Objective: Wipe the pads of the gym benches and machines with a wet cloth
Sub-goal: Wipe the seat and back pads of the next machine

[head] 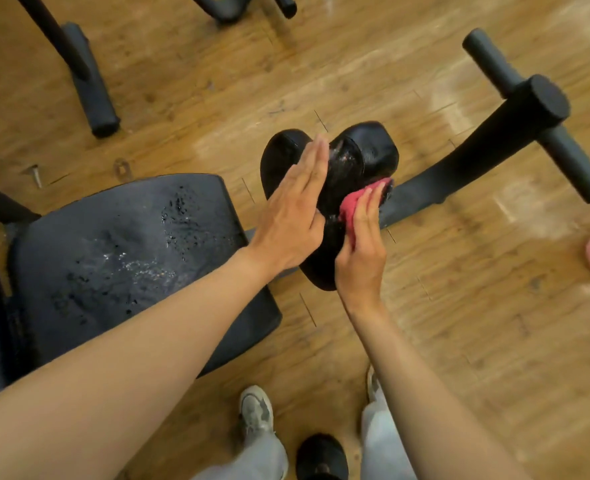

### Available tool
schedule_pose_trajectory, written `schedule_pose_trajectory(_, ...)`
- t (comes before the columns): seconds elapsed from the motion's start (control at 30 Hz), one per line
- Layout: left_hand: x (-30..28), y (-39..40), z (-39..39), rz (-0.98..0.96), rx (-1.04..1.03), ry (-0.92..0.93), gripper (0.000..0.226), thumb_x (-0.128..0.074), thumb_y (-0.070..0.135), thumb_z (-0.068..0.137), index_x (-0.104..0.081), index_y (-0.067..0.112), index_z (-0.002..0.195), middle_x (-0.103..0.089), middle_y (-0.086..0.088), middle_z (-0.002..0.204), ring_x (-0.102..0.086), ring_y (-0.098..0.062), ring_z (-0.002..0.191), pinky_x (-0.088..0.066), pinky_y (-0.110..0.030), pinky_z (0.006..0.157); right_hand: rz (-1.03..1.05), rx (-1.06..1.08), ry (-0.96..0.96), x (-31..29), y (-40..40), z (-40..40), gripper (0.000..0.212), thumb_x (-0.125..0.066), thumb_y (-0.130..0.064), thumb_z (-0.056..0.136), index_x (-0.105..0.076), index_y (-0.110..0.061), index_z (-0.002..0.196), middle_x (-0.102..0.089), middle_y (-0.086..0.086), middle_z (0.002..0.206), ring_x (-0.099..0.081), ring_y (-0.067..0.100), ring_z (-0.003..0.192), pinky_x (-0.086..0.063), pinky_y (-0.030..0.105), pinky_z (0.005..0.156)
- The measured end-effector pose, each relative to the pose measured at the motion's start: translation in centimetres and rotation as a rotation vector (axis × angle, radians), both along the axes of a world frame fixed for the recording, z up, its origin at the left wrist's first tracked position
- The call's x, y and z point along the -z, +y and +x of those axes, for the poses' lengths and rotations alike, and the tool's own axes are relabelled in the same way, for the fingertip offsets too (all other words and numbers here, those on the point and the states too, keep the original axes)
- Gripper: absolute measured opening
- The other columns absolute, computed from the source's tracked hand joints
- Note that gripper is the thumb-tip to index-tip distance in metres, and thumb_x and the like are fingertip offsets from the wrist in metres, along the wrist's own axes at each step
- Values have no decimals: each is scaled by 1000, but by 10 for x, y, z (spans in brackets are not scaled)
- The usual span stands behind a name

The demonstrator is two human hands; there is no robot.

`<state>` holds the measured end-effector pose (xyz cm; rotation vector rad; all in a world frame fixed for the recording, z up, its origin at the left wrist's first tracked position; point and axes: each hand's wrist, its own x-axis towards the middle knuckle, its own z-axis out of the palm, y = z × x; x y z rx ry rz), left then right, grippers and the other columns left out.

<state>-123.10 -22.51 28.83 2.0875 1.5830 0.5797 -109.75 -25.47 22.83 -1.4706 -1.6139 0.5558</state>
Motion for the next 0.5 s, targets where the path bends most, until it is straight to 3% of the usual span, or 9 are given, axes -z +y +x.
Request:
schedule_pose_trajectory(0.13, 11, 1, -10, 37, -5, 19, 94, -49, -4, 88, 5, 9, 164, 10, -1, 173, 6, -12, 159, -19, -44, 128, -30, -57, 11, 3, -12, 17, 60, -45, 10, 99, -30, 0, 156, -24, 14, 166, -23, 23, 155, -27, 28, 123)
schedule_pose_trajectory(0.23, 19, 7, -3, 64, -34, -17, 90, -45, -1, 89, 3, 12, 164, 8, 4, 172, 4, -8, 158, -31, -49, 123, 97, -12, 46, -15, 10, 19, 63, -46, 14, 96, -31, 0, 155, -23, 13, 165, -23, 18, 153, -27, 14, 118)
schedule_pose_trajectory(0.3, 24, 14, 6, 114, -57, -68, 85, -40, -1, 90, -2, 11, 165, 2, 1, 173, 1, -6, 158, -24, -45, 126, 154, -4, 27, -10, 16, 16, 62, -48, 12, 96, -33, -2, 155, -22, 13, 165, -26, 20, 153, -31, 16, 116)
schedule_pose_trajectory(0.4, 31, 18, 10, 164, -82, -109, 81, -37, 1, 90, -7, 11, 165, -8, -2, 173, -5, -7, 158, -13, -30, 129, 81, -107, -8, 21, -9, 19, 70, -50, 15, 93, -34, -8, 157, -22, 6, 168, -26, 15, 153, -31, 23, 120)
schedule_pose_trajectory(0.5, 39, 18, 8, 201, -39, -142, 82, -35, 3, 88, -9, 11, 165, -12, -2, 172, -7, -9, 158, -13, -34, 129, 99, -160, -14, 34, -18, 34, 75, -52, 18, 91, -33, -10, 157, -24, 4, 167, -20, 4, 153, -23, 15, 120)
